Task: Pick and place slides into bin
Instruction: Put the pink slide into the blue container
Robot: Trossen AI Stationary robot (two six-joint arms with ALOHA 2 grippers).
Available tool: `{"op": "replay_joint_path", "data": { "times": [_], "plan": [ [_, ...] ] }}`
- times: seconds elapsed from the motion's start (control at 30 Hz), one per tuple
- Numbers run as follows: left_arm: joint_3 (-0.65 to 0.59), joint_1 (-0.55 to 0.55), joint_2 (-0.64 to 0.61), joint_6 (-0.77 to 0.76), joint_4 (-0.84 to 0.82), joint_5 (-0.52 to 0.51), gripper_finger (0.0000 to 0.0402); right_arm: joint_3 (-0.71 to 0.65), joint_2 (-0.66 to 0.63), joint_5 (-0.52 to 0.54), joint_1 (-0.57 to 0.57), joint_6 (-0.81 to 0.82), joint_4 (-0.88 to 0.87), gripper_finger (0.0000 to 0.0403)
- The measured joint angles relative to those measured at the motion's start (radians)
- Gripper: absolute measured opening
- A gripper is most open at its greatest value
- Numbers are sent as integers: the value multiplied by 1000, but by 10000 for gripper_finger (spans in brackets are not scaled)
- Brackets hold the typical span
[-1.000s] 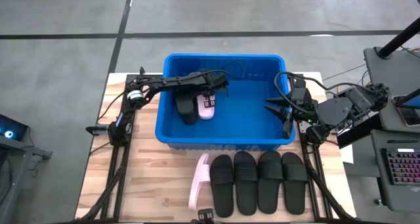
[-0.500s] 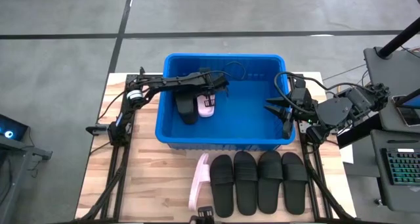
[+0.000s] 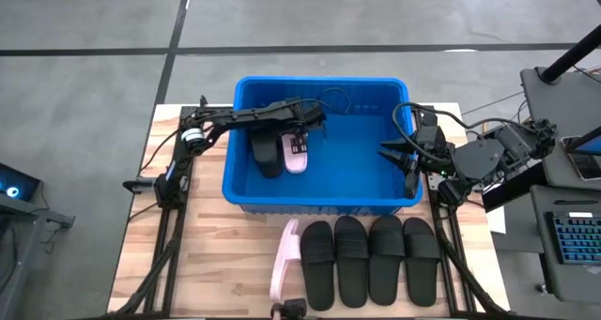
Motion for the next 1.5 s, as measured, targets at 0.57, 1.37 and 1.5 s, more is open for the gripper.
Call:
{"op": "replay_joint_path", "data": {
  "times": [0.57,1.37,1.5],
  "plan": [
    [122,-217,-334,79,-240,213,363,0,-4,9,0,-125,1,78],
    [122,-770,-374,-267,-144,220,363,0,-1,-26,0,-88,-224,71],
    [123,-859,-321,-318,-146,181,363,0,0,-27,0,-18,-282,68]
  ]
}}
